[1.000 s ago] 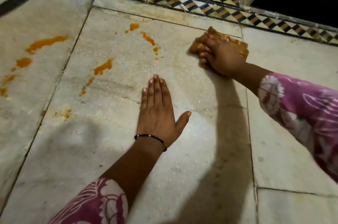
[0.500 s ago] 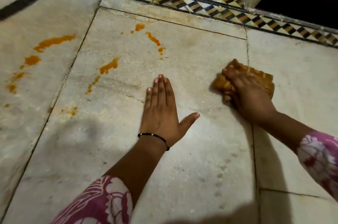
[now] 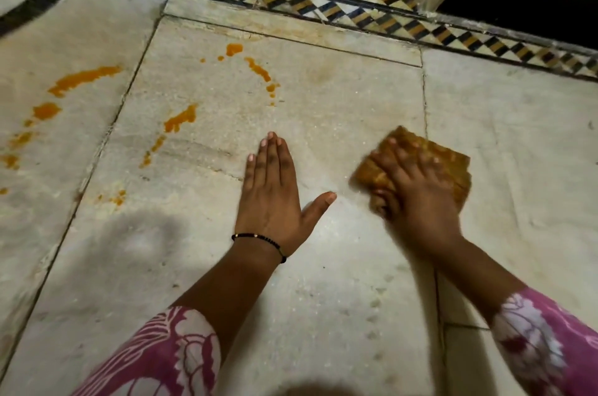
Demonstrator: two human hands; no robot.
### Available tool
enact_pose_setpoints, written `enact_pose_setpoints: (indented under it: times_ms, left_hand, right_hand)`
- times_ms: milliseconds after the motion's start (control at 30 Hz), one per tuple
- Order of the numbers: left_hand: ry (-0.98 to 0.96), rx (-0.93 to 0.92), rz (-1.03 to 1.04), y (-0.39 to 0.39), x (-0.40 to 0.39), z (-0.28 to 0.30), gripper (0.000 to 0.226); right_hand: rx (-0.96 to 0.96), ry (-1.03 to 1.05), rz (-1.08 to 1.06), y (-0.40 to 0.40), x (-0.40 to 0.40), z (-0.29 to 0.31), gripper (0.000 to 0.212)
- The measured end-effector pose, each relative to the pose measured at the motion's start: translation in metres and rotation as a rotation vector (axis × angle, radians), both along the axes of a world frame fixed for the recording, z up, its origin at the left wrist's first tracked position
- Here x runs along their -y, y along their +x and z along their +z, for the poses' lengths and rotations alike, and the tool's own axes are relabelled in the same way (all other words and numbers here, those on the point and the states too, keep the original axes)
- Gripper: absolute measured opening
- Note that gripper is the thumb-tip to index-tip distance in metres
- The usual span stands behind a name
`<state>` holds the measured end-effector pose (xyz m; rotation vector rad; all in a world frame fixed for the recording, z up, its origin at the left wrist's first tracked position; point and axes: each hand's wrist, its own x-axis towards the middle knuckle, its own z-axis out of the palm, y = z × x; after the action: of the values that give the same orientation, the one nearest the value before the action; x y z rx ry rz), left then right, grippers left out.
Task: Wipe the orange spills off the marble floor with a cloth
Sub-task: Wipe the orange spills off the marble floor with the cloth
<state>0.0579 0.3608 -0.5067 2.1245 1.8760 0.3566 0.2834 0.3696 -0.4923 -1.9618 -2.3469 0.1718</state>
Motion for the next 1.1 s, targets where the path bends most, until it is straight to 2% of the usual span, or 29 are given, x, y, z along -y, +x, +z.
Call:
enact_pose_setpoints:
  times_ms: [133, 200, 333, 433, 600, 733, 967, 1033, 1100]
  left_hand:
    - [-0.003, -0.017, 0.009, 0.002, 0.000, 0.000, 0.111]
    - [-0.005, -0.024, 0.009, 0.002, -0.001, 0.000, 0.109]
    - [-0.009, -0.038, -0.001, 0.001, -0.002, -0.001, 0.105]
    - [-0.005, -0.021, -0.007, -0.001, -0.002, -0.001, 0.102]
    - [0.016, 0.010, -0.007, -0.002, -0.002, -0.002, 0.098]
    - [0.020, -0.044, -0.016, 0.000, -0.004, -0.003, 0.096]
    - [-0.048, -0.095, -0.032, -0.002, -0.003, 0.004, 0.098]
    - [-0.085, -0.097, -0.064, -0.009, -0.002, 0.009, 0.096]
    - [-0.144, -0.128, -0.093, -0.031, 0.006, 0.016, 0.093]
  right_hand:
    - [-0.127, -0.019, -0.225, 0.025, -0.044, 0.000, 0.053]
    - [-0.131, -0.033, -0.254, 0.012, -0.071, -0.002, 0.050]
    - [0.018, -0.067, 0.023, -0.027, -0.078, 0.002, 0.057]
    - [0.078, -0.061, 0.234, -0.037, -0.041, 0.006, 0.059]
    - [0.123, -0.097, 0.475, 0.023, 0.021, 0.004, 0.056]
    - [0.093, -0.096, 0.389, 0.054, -0.001, 0.004, 0.056]
    - [0.033, 0.035, -0.088, -0.010, -0.049, -0.001, 0.055]
    - [-0.002, 0.032, -0.133, -0.026, -0.041, 0.000, 0.055]
    - [-0.003, 0.029, -0.070, -0.041, -0.024, 0.002, 0.055]
